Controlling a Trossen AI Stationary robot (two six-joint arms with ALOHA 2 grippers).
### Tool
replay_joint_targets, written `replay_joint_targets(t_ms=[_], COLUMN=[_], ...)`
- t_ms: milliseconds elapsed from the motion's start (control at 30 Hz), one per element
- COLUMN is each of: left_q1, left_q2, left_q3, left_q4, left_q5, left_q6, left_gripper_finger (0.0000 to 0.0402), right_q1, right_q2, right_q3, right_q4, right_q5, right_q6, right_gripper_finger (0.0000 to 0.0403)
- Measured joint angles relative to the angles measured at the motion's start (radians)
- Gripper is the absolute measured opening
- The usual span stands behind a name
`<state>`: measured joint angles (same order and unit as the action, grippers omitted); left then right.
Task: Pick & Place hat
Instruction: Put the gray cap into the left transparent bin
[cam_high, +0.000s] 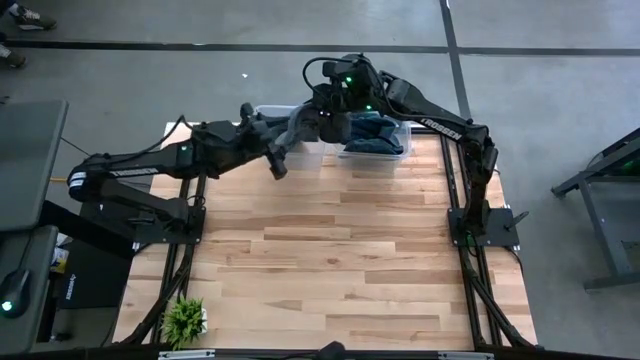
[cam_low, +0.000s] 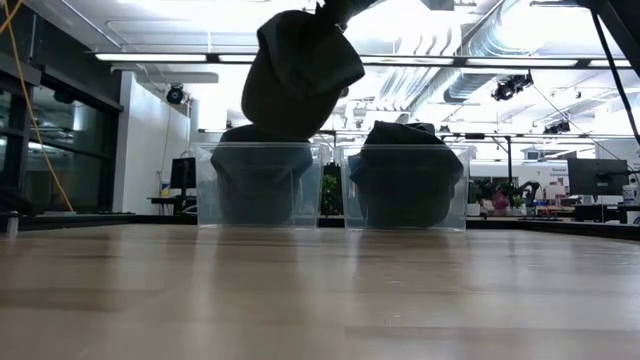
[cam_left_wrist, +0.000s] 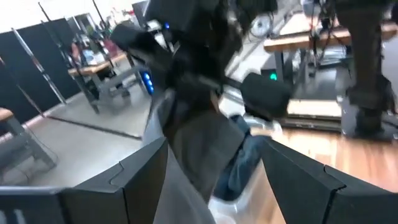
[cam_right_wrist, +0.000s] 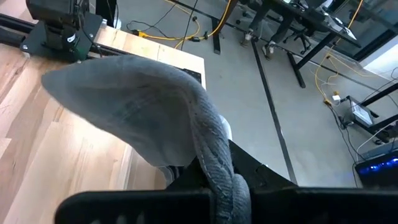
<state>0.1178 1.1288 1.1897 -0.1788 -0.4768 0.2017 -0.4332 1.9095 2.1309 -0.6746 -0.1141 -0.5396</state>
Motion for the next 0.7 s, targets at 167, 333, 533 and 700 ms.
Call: replay_joint_targets(t_ms=[167,333,533,700], left_q1=[0.001,0.001,0.001,0.001], left_q2=[0.049,0.101,0.173,0.212], left_q3=[-0.004,-0.007,-0.005,-0.003], left_q4=[0.062,0.119,0.201,0.246], left_q5=[-0.031,-0.107,-0.235,-0.347], left_q6=[0.057,0.116,0.239,0.325], left_gripper_finger=[0.0257,0.0257,0.0257,0.0257], right_q1=[0.002,0.002,0.002,0.002], right_q2=[0.000,0.000,0.000,0.000], right_q3=[0.000,0.000,0.000,0.000], right_q4=[0.000,-0.001,-0.010,-0.021], right_q5=[-0.004,-0.005,-0.008,-0.008], right_q6=[0.000,0.001,0.000,0.000], right_gripper_finger=[0.0000,0.0000,0.0000,0.0000])
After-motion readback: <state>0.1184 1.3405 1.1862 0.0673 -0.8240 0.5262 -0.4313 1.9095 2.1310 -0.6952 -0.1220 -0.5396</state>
